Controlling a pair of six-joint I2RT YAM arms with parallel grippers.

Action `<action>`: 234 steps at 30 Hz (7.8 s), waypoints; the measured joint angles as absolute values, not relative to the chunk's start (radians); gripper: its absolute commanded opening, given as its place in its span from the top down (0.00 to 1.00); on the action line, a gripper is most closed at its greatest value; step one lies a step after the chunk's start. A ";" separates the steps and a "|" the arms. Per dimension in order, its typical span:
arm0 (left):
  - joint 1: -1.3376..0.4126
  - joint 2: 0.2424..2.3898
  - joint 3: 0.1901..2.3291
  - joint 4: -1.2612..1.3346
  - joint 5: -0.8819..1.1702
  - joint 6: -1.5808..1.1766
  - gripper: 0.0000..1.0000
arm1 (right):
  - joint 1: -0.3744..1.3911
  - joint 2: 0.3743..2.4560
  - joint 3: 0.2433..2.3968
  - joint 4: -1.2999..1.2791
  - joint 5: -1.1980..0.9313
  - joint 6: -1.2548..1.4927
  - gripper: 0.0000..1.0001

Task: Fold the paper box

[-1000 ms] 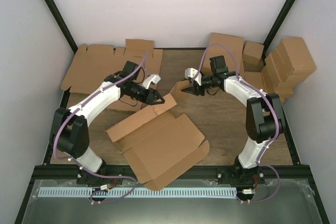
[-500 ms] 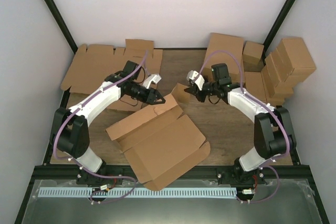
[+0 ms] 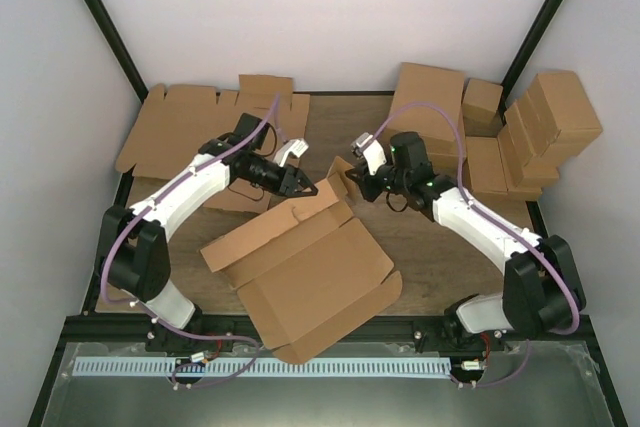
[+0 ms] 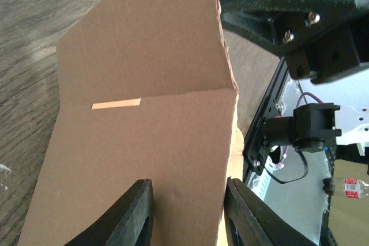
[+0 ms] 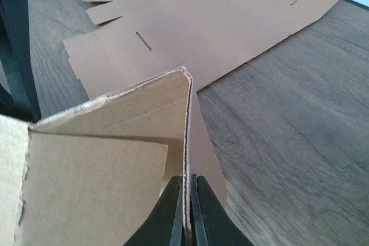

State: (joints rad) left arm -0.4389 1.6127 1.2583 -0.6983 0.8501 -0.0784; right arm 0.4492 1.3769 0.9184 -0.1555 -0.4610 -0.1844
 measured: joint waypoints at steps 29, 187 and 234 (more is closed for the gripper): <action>-0.426 1.613 1.284 -0.661 0.809 -0.101 0.64 | 0.655 1.123 0.832 -0.388 -0.249 0.409 0.97; -0.276 1.008 0.698 -0.254 0.700 -0.653 0.35 | 0.880 1.420 1.100 -0.329 -0.035 0.693 0.99; -0.401 1.139 0.937 -0.641 0.569 -0.295 0.11 | 0.881 1.519 1.205 -0.384 -0.002 0.281 0.99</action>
State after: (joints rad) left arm -0.4011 1.1389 0.9375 -0.6415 0.5690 -0.2951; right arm 0.8814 1.5192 1.2053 -0.3840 -0.0021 0.2806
